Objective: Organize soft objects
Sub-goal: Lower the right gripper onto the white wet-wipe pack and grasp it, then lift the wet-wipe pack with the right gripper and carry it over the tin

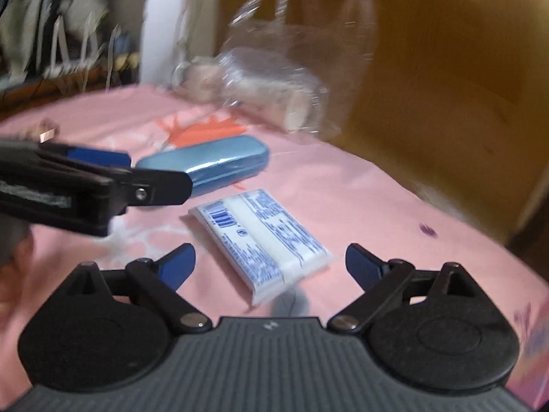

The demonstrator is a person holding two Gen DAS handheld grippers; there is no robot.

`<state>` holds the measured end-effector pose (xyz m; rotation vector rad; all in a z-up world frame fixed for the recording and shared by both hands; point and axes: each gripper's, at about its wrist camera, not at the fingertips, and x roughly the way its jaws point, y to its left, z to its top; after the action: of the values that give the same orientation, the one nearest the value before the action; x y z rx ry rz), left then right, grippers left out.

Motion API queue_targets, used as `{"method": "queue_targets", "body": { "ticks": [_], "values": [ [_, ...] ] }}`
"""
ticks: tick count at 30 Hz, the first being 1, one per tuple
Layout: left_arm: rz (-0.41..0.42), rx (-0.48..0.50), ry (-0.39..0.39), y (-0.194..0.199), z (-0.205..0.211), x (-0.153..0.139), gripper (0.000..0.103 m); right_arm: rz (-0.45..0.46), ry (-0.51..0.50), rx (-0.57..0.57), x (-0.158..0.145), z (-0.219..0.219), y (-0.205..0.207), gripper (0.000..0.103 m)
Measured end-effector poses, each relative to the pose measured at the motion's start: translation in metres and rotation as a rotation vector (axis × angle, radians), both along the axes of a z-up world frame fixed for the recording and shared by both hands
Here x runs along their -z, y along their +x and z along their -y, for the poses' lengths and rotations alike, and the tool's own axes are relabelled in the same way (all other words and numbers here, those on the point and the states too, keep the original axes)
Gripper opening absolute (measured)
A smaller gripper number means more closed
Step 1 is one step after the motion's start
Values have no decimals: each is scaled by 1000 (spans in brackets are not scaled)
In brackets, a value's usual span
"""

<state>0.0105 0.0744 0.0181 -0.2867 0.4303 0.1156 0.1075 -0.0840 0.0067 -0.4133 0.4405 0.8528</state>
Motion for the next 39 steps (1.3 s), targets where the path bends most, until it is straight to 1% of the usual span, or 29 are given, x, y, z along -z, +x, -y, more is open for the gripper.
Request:
{"method": "queue_targets", "body": {
  "ticks": [3, 4, 5, 6, 7, 8, 10, 11, 12, 15, 16, 19, 21, 24, 25, 27, 29, 30, 31, 33, 35, 37, 39],
  "values": [
    [4, 1, 8, 0, 1, 0, 102, 22, -68, -43, 4, -18, 15, 100],
    [6, 2, 14, 0, 2, 0, 102, -3, -85, -49, 5, -22, 23, 99],
    [9, 5, 22, 0, 4, 0, 102, -42, -79, -44, 5, -24, 30, 99],
    [12, 9, 32, 0, 6, -1, 101, -106, -61, -30, 4, -23, 38, 95],
    [15, 12, 40, 0, 7, -1, 101, -164, -36, -7, 2, -20, 43, 86],
    [17, 16, 47, -1, 9, -1, 101, -160, -29, 7, 1, -18, 39, 84],
    [16, 22, 51, 0, 10, -1, 101, -119, -29, 16, 3, -11, 26, 70],
    [19, 29, 44, 0, 9, -1, 101, -103, -27, 28, 4, -8, 16, 68],
    [21, 32, 42, 0, 10, -1, 101, -89, -28, 47, 4, -3, 6, 62],
    [13, 39, 50, 0, 11, -1, 101, -77, -32, 108, 7, 16, -24, 57],
    [15, 43, 52, 0, 12, -1, 101, -74, -34, 136, 9, 22, -35, 53],
    [8, 65, 55, 1, 14, -1, 101, -105, 14, 241, 12, 46, -66, 48],
    [1, 103, 55, 0, 16, -1, 102, -119, 51, 303, 13, 64, -88, 48],
    [-29, 196, 69, 1, 23, 0, 102, -155, 116, 366, 19, 83, -119, 48],
    [-49, 234, 69, 2, 26, 0, 102, -161, 132, 368, 20, 86, -128, 48],
    [-111, 322, 42, 1, 33, 3, 102, -151, 170, 351, 20, 92, -145, 49],
    [-145, 377, 7, -4, 38, 3, 102, -120, 208, 350, 18, 96, -156, 68],
    [-157, 405, -14, -8, 41, 1, 102, -93, 220, 353, 17, 97, -158, 86],
    [-169, 437, -36, -12, 44, -1, 101, -56, 226, 354, 17, 99, -160, 93],
    [-199, 498, -71, -17, 50, -6, 95, -12, 202, 354, 16, 98, -156, 93],
    [-235, 528, -91, -21, 54, -11, 91, -10, 178, 337, 16, 100, -146, 93],
    [-279, 559, -135, -22, 56, -11, 89, -44, 163, 334, 18, 102, -131, 93],
    [-311, 563, -172, -20, 59, -9, 89, -113, 159, 357, 23, 105, -116, 91]
  ]
}}
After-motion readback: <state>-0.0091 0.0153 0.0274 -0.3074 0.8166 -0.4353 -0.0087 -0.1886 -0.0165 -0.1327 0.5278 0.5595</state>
